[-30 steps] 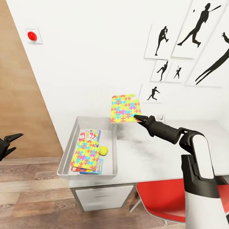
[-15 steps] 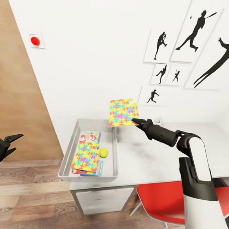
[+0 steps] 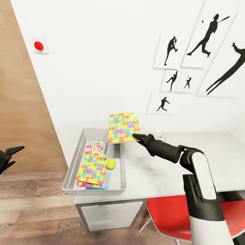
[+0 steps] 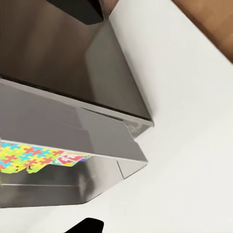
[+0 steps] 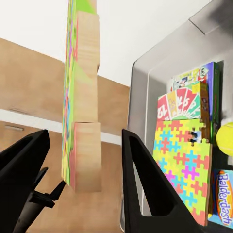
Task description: Put all the toys in the child's room - the three board games (two on the bed and one on the table), the two jigsaw puzzles on the table, and the tennis ball on the table - inside the toy box on the table in the child's room.
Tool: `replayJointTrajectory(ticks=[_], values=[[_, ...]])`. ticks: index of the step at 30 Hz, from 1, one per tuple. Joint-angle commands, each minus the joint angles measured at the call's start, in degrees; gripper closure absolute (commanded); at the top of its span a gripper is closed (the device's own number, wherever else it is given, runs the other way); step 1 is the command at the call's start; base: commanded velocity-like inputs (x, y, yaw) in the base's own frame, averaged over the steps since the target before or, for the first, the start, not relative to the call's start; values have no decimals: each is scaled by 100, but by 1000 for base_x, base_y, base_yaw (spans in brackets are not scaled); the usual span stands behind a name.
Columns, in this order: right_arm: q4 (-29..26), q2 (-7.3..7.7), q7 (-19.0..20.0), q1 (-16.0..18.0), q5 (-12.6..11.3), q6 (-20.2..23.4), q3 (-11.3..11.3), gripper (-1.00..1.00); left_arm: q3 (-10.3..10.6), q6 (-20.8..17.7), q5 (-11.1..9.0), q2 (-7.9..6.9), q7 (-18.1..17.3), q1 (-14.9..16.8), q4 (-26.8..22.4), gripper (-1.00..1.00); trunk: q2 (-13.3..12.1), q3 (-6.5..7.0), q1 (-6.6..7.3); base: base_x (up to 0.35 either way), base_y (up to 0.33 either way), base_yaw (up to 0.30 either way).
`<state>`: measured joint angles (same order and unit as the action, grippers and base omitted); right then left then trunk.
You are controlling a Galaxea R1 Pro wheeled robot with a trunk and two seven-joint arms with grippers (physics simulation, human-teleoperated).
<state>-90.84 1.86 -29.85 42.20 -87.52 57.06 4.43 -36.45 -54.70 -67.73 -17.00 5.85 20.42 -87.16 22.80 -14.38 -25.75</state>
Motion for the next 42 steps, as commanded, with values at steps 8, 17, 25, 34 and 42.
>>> replayJointTrajectory(ticks=[8,17,25,34,42], values=[[111,-93,-147,-14,230,-129,74,100,-3,-24,134,1,64,6,19,-100,12,-7,-3,0,32,0],[249,-277,-208,-25,475,-255,229,100,-1,-23,193,3,66,6,36,-100,12,-6,-3,0,203,0],[549,-320,-219,-9,525,-277,307,100,50,-21,206,4,66,10,46,-100,12,-6,-3,0,113,0],[890,-339,-224,34,539,-289,422,100,180,177,209,4,64,14,52,-100,12,-6,-3,0,28,0],[1120,-339,-226,40,548,-304,519,100,278,276,208,4,65,15,57,-100,12,-6,-3,0,6,0]])
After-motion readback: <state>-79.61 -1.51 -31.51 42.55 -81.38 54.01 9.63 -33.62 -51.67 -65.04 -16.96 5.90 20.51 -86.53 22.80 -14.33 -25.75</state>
